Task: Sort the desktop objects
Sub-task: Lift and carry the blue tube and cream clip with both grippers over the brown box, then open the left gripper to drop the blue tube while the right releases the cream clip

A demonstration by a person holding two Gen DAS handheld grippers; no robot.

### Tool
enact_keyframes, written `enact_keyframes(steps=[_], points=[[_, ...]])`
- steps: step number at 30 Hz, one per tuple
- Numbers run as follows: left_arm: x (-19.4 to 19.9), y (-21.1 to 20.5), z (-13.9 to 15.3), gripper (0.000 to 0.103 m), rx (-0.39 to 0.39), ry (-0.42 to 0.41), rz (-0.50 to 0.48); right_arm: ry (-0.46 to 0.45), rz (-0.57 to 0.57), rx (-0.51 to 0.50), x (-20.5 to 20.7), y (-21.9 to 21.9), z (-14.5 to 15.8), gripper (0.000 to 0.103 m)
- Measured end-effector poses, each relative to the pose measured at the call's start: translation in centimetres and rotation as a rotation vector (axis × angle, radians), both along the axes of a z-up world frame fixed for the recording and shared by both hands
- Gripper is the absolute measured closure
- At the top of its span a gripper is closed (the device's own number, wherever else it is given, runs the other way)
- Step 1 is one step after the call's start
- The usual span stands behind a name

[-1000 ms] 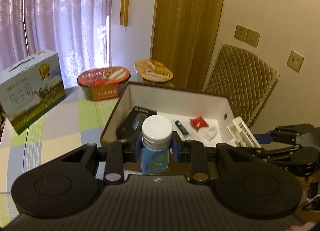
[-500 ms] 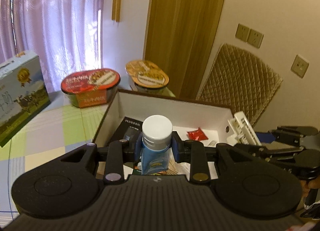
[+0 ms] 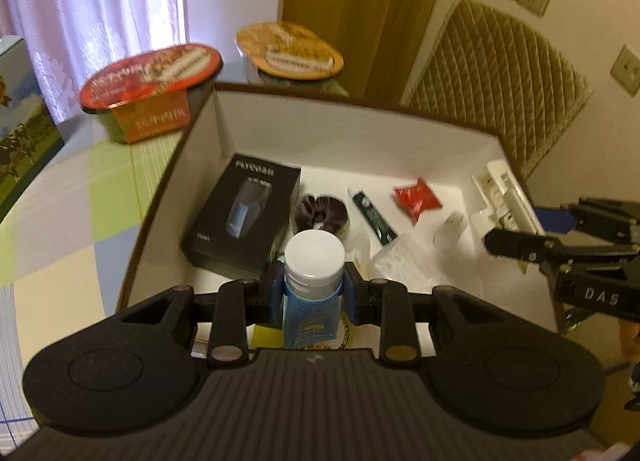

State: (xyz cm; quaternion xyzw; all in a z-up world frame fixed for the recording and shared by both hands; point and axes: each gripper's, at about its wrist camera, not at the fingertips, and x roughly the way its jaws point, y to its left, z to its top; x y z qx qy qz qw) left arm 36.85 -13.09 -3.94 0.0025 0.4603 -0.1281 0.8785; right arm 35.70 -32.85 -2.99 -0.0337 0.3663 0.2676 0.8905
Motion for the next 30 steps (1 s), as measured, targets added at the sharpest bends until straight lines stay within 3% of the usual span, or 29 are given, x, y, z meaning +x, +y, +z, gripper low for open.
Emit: enact_keyframes(steps=[9, 30], points=[[1.4, -1.1, -2.2, 0.077, 0.024, 0.075, -0.046, 0.032, 0.009, -0.02, 0.7, 0.1, -1.1, 0.064], [4.3, -3.9, -3.9, 0.077, 0.072, 0.094, -0.13, 0.07, 0.032, -0.088, 1.2, 0.6, -2.8, 0.064]])
